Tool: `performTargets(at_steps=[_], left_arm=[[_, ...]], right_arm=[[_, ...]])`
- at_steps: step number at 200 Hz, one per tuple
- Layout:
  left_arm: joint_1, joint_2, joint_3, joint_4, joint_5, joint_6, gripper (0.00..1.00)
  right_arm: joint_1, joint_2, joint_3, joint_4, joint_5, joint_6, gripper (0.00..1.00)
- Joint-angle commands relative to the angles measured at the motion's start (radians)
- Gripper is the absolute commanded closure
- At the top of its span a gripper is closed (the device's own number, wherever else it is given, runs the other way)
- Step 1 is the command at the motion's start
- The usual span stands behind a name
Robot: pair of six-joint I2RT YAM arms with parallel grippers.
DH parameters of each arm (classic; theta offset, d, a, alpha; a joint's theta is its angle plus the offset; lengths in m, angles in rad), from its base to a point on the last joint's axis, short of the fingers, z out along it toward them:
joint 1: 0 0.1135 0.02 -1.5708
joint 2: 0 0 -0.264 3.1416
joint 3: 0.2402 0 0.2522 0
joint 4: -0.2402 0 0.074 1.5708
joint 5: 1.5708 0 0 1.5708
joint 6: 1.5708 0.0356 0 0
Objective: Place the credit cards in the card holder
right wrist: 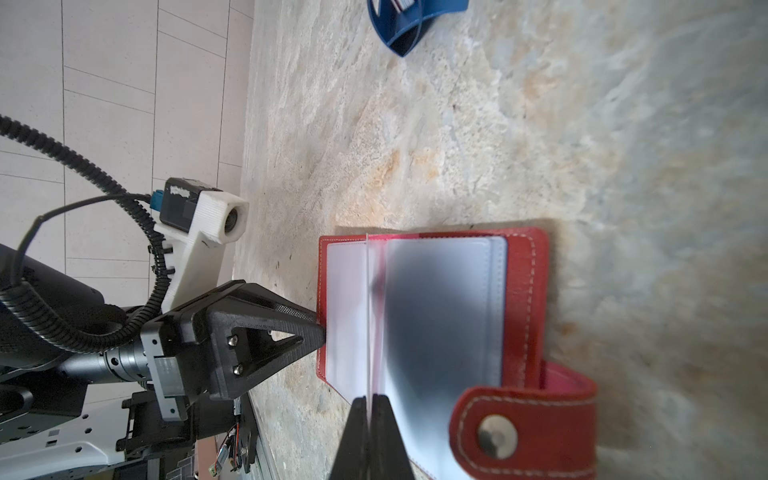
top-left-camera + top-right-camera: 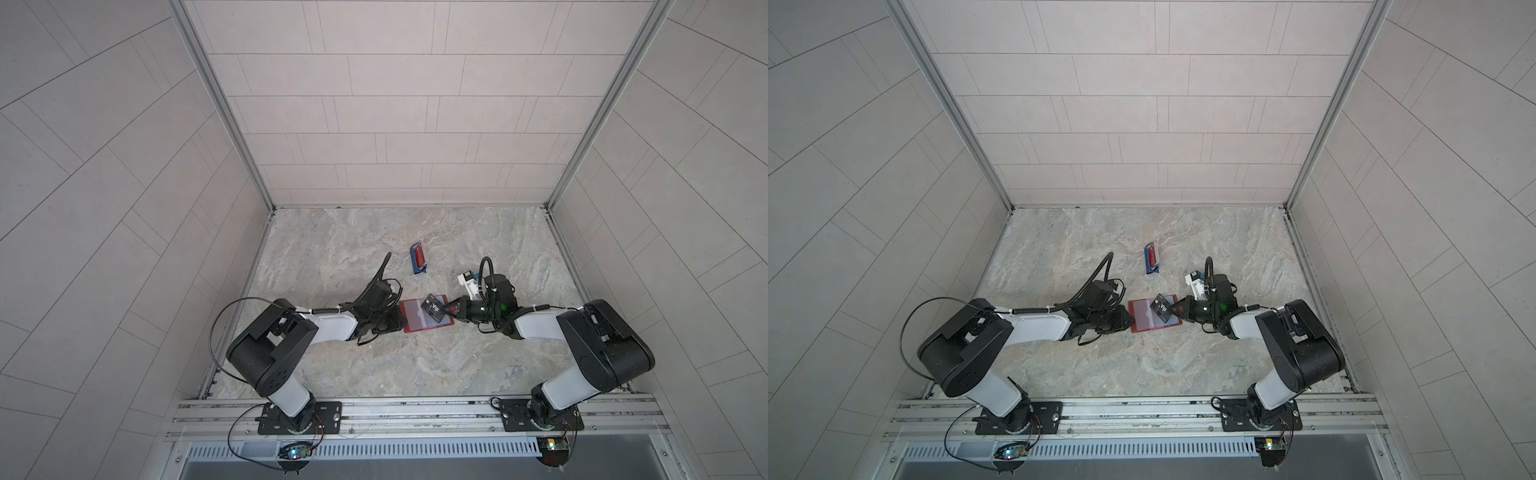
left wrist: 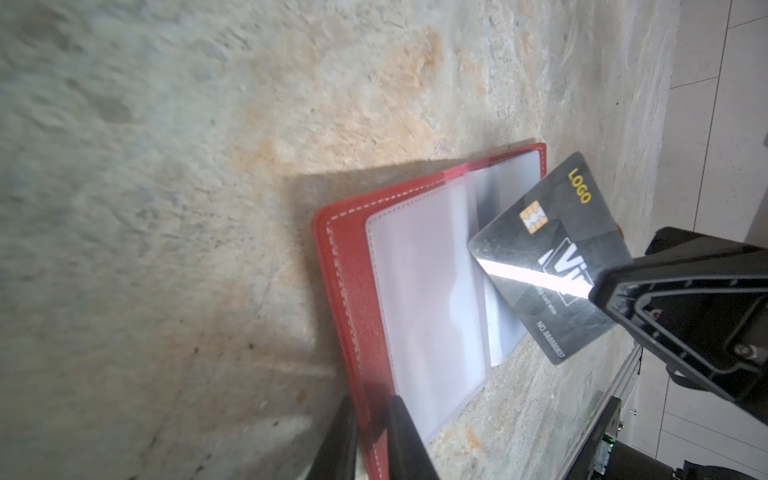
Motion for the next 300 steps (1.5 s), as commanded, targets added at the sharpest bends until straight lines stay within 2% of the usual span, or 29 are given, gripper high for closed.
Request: performTargets(at_steps=[1,88,188,232,275,300], left_arm=[[-0.009,0.036,-0.029,-0.072,-0.040,0.006,0.82],[-0.009,0.033,-0.026,-0.076,-0.041,0.009,0.83],[-0.011,0.034,-0.026,-0.081,-0.041,0.011,0.86],[-0.011,0.035,-0.030,-0.081,-0.045,0.011,0.86],[-0.012,0.038,-0.030,-0.079,-0.044,0.010,0.90],[-0.013,0.035,-0.033,-0.076,-0.042,0.008,0.91]], right_arm=[[0.001,-0.023,-0.013,-0.005,0.014,-0.013,1.00],[0.001,0.005,0.000,-0.028,-0.001,-0.033,1.00],[0.002,0.113,-0.035,0.190,-0.013,0.066,1.00],[0.001,0.115,-0.045,0.184,0.006,0.062,1.00],[0.002,0.057,-0.036,0.052,0.050,-0.011,1.00],[0.005,0.079,-0.031,0.091,0.033,0.008,1.00]])
